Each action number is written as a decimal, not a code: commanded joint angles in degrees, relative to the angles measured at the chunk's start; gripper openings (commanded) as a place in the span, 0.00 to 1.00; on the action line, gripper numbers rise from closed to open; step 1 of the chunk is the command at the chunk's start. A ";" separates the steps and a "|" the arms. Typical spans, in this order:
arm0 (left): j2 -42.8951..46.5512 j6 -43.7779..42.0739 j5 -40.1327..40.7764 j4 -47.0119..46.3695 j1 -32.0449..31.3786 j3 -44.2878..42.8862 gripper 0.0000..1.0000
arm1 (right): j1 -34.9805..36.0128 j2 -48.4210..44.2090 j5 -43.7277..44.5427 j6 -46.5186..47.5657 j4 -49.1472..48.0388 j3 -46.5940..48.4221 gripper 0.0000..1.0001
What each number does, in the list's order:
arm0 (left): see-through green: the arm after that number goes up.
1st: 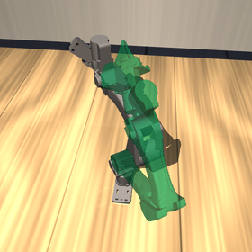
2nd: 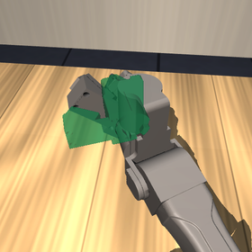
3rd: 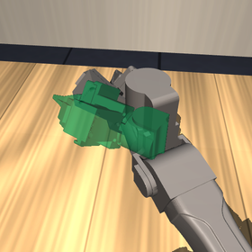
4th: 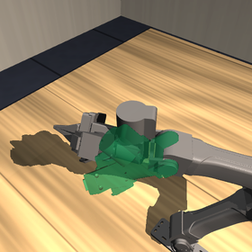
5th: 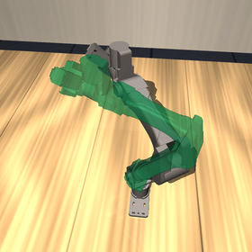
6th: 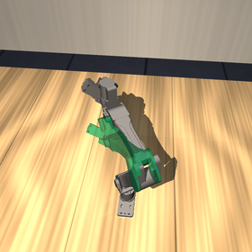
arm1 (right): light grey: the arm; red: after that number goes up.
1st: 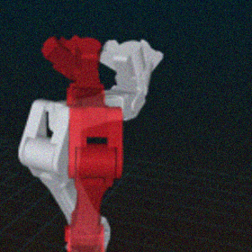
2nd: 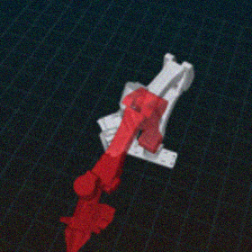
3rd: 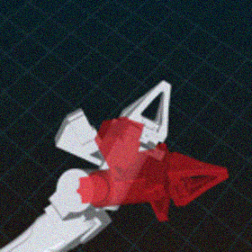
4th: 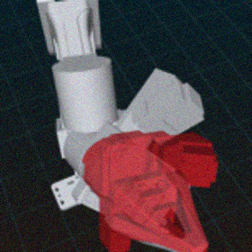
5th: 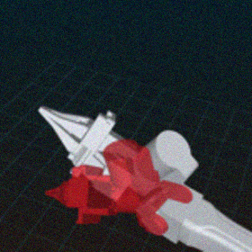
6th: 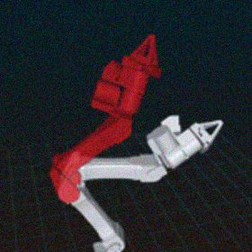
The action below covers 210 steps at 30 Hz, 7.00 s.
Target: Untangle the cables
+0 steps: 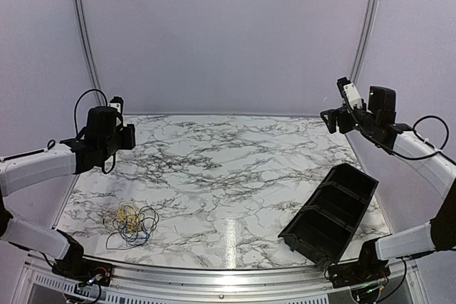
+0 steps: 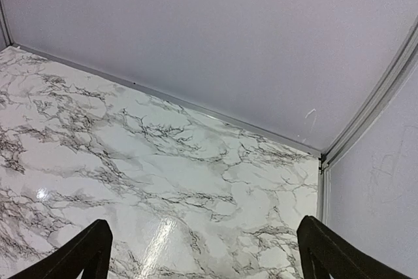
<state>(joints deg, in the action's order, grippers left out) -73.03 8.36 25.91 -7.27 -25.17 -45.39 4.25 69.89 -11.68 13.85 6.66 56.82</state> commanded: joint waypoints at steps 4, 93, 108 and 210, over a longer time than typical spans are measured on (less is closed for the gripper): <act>1.18 0.45 -8.38 6.10 4.24 -2.89 0.69 | -1.70 -0.21 -1.60 -2.95 -5.96 -4.07 0.99; 2.12 37.12 -7.17 17.72 -24.85 5.54 0.65 | 40.43 23.33 -22.60 21.04 15.97 14.53 0.46; -8.91 33.39 -16.90 7.81 -18.46 4.77 0.45 | 41.57 28.21 -26.63 17.81 15.64 17.12 0.43; -4.79 2.50 0.34 20.33 -15.55 -39.92 0.00 | 37.88 23.96 -19.31 27.32 30.29 24.53 0.80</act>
<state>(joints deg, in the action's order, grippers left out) -77.80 13.58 19.84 17.19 -41.56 -84.84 48.29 99.53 -28.47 36.99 34.70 83.68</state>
